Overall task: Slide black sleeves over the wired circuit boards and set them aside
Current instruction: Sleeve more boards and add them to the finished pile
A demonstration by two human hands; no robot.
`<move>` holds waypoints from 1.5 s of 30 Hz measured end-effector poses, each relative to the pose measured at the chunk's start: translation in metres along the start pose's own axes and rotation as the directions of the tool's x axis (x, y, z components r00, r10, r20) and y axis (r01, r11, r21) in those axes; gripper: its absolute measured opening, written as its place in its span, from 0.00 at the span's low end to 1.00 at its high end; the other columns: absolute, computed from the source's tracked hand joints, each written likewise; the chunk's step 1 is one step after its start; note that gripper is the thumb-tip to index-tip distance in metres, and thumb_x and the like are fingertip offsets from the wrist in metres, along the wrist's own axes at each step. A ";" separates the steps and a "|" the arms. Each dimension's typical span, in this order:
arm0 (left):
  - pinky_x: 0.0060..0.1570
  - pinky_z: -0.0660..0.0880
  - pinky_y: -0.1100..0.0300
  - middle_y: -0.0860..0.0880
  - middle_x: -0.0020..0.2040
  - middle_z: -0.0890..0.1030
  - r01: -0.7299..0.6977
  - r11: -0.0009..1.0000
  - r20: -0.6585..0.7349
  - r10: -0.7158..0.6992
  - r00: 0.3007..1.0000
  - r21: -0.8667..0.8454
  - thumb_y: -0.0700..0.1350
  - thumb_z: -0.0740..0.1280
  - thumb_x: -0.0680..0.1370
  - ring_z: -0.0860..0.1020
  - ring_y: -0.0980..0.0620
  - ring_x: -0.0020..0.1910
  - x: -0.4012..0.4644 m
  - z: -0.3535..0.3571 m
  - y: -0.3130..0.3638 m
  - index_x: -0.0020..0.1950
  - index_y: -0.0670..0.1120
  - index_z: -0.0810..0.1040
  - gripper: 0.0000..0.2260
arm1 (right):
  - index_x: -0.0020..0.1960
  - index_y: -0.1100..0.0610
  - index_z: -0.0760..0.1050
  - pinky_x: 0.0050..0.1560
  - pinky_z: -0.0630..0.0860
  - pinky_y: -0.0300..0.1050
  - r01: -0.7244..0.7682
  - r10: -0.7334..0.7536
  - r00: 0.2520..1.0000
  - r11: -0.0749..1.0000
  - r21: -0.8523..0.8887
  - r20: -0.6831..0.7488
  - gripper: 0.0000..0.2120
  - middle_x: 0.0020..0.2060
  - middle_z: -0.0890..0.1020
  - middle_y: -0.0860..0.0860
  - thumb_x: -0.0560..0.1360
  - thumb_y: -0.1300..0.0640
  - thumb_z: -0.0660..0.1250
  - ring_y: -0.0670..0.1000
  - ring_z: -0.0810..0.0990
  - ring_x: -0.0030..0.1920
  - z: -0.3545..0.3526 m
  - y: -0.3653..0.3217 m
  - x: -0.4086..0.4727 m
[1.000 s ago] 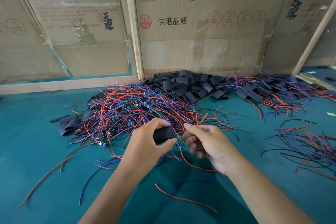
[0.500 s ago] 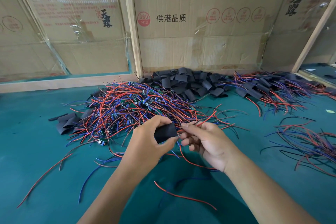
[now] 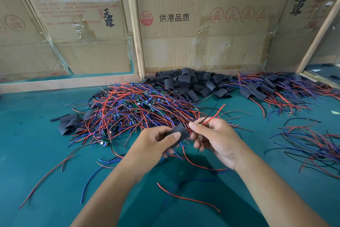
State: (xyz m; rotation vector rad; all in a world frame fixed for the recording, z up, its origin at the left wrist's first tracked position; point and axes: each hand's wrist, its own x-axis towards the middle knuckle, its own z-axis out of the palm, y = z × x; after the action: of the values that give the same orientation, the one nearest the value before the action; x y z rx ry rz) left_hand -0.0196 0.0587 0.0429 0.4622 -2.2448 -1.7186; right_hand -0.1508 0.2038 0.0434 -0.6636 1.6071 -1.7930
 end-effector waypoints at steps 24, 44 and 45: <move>0.68 0.62 0.69 0.58 0.72 0.67 -0.344 0.818 -0.135 0.448 0.884 0.461 0.48 0.68 0.76 0.68 0.60 0.69 -0.003 0.021 -0.004 0.69 0.52 0.76 0.21 | 0.45 0.59 0.78 0.41 0.82 0.52 0.150 -0.211 0.952 0.953 -0.262 -0.223 0.08 0.36 0.85 0.54 0.73 0.57 0.75 0.52 0.84 0.35 0.010 -0.028 -0.010; 0.65 0.69 0.57 0.53 0.63 0.73 -0.238 0.747 -0.239 0.469 0.850 0.621 0.41 0.69 0.78 0.72 0.54 0.64 0.018 0.013 -0.036 0.64 0.45 0.76 0.14 | 0.42 0.59 0.82 0.45 0.80 0.53 -0.207 -0.277 0.934 0.100 -0.973 -0.227 0.13 0.42 0.84 0.60 0.78 0.56 0.61 0.62 0.81 0.43 -0.159 -0.073 0.135; 0.64 0.70 0.56 0.53 0.62 0.73 -0.238 0.747 -0.238 0.469 0.850 0.620 0.41 0.70 0.78 0.72 0.54 0.64 0.017 0.013 -0.036 0.63 0.45 0.76 0.14 | 0.42 0.60 0.81 0.45 0.79 0.52 -0.168 -0.231 0.956 0.076 -0.983 -0.182 0.13 0.42 0.84 0.60 0.78 0.57 0.60 0.62 0.81 0.43 -0.143 -0.065 0.139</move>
State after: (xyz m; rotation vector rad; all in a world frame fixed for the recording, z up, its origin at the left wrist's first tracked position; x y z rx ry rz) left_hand -0.0375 0.0541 0.0050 0.3951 -2.3156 -0.6609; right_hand -0.3569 0.2011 0.0834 -1.0030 3.0546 -0.3844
